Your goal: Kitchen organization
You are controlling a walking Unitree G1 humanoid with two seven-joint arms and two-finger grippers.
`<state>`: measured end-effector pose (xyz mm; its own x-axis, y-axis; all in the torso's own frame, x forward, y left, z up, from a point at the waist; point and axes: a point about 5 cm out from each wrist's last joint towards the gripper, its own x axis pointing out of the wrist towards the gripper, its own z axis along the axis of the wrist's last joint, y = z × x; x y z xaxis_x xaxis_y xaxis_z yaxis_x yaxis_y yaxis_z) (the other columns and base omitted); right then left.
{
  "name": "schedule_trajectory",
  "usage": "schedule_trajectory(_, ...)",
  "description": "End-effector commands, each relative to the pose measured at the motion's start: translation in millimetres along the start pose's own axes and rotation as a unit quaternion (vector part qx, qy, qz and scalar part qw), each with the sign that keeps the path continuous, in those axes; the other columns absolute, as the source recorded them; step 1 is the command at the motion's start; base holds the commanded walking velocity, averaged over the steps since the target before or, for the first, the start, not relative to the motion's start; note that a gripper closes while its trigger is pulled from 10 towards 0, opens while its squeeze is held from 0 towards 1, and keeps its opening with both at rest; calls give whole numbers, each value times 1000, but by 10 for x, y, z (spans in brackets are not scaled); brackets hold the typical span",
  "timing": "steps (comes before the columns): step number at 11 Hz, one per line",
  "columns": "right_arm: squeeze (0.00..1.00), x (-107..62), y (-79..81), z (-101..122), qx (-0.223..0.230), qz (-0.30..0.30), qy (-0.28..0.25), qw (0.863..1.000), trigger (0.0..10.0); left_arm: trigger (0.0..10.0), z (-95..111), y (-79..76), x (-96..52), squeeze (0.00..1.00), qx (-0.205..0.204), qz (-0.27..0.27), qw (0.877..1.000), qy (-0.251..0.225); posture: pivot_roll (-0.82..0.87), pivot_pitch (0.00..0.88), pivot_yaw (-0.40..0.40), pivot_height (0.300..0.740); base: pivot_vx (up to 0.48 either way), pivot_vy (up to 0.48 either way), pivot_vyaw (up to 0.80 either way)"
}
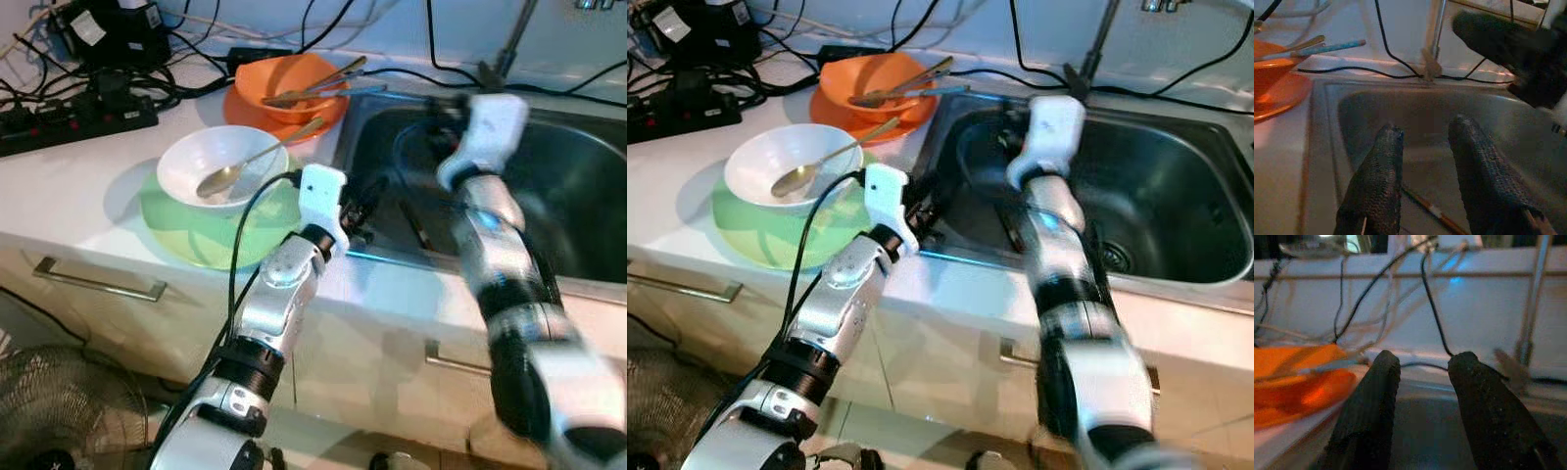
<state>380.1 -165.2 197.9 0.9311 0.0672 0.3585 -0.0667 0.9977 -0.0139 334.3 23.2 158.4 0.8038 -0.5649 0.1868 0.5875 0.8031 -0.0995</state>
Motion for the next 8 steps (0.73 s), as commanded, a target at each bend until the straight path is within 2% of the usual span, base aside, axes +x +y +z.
schedule_trajectory(1,0,-86,24,15,-4,14,-15,1000,10000,10000,-4,-73,0,0,-4,-1,1000,-9,-4,62,10,740,0,0,0)
schedule_trajectory(2,0,-165,13,-38,-3,17,-12,1000,10000,10000,-11,-78,-3,0,-4,-1,1000,-10,-11,57,11,740,0,0,0)
schedule_trajectory(3,0,-357,-18,-193,-14,26,12,999,10000,10000,-30,-84,-15,0,2,-2,1000,-9,-14,52,13,740,0,0,0)
schedule_trajectory(5,0,-536,-7,-283,-18,32,36,999,10000,10000,-37,-77,-43,0,6,-2,1000,-9,-18,47,16,740,0,0,0)
schedule_trajectory(7,0,-636,68,-322,-9,40,45,998,10000,10000,-3,-62,-77,0,31,-3,999,-15,-17,44,21,740,0,0,0)
schedule_trajectory(8,0,-639,119,-312,-1,40,45,998,10000,10000,108,-54,-57,0,58,-7,998,-32,-11,50,25,740,0,0,0)
